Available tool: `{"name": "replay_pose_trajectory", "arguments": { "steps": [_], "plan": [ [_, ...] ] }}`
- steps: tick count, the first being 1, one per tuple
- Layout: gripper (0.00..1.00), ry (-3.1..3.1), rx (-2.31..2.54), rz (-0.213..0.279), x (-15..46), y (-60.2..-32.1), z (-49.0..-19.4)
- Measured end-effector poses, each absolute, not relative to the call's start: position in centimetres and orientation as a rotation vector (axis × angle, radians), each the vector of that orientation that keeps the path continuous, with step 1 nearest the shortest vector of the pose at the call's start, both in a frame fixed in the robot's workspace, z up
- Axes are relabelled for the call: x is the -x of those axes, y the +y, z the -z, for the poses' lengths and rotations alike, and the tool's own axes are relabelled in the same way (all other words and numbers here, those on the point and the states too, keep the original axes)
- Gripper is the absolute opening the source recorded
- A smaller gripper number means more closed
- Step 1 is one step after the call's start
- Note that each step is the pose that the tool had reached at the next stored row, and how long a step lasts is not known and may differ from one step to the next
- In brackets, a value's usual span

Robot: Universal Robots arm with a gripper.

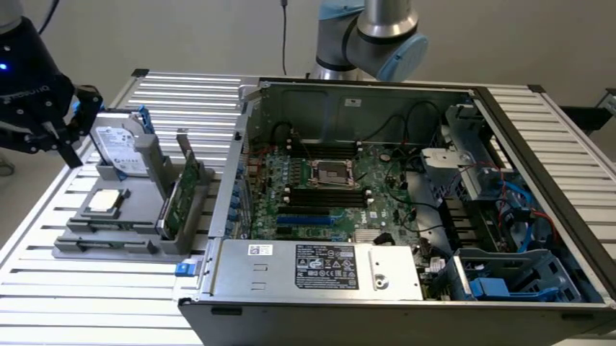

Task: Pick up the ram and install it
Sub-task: 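Pick up the ram and move it above insertion slot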

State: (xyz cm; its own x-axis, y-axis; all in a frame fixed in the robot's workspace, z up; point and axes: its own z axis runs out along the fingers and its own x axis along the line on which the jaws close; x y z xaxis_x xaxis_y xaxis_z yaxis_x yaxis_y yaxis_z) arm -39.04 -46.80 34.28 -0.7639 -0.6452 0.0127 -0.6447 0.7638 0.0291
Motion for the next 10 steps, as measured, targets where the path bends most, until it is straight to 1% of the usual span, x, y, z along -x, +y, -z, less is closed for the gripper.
{"name": "replay_pose_trajectory", "arguments": {
  "steps": [10],
  "plan": [
    [0.11, -2.816, -1.330, 0.019, 39.04, -46.80, -34.03]
  ]
}}
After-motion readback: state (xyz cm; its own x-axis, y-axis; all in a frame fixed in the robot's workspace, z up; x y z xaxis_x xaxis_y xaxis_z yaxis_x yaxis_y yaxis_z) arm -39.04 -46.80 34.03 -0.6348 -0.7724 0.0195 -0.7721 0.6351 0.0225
